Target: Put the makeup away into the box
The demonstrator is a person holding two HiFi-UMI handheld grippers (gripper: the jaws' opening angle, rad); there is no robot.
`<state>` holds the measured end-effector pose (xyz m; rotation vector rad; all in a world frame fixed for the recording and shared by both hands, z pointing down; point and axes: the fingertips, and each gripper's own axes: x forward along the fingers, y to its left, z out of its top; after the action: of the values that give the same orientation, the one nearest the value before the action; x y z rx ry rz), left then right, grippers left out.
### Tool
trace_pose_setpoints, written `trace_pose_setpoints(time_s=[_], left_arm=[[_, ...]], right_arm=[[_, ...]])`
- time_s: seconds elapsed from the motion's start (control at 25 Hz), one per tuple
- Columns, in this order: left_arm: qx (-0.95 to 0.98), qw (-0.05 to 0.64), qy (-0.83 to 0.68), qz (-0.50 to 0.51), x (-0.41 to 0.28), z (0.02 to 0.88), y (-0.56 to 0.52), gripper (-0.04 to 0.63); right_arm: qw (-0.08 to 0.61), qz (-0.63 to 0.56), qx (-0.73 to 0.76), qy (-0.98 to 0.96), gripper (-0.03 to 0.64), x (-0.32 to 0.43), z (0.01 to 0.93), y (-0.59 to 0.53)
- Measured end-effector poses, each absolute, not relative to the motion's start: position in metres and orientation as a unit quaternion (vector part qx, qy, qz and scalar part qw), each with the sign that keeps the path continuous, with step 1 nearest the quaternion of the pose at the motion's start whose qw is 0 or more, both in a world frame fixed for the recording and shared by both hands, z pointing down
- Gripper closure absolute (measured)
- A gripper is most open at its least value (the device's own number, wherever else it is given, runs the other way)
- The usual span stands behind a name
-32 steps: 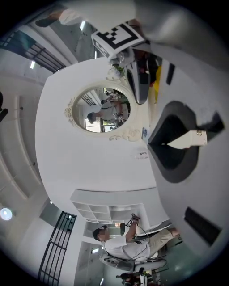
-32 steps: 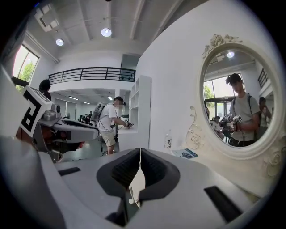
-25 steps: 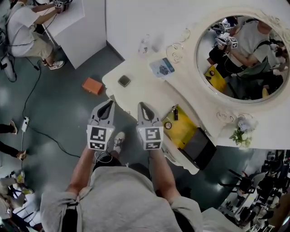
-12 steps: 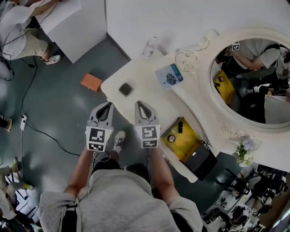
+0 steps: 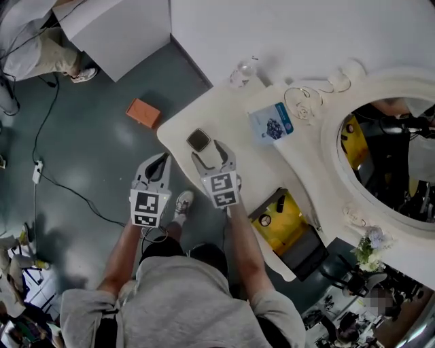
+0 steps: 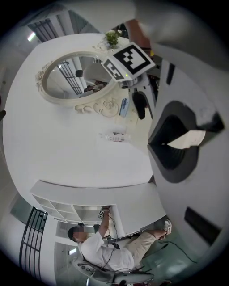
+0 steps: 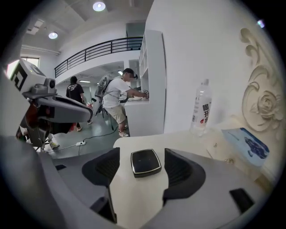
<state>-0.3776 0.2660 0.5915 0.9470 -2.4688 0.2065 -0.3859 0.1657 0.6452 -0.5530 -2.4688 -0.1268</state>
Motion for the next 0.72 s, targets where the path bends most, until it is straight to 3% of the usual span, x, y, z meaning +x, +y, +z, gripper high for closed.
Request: trace_pose_setpoints(time_s=[0.24, 0.72], left_arm=[[0.334, 0.266, -0.902, 0.071, -0.384, 0.613, 0.277, 0.591], [0.313, 0.282, -0.905, 0.058, -0.397, 0.626, 0.293, 0.592]], right_arm=[[0.348, -0.068, -0.232, -0.906, 0.281, -0.402, 0.695, 0.170], [0.383, -0.090, -0.250, -0.885, 0.284, -0.413, 0.719, 0.170]])
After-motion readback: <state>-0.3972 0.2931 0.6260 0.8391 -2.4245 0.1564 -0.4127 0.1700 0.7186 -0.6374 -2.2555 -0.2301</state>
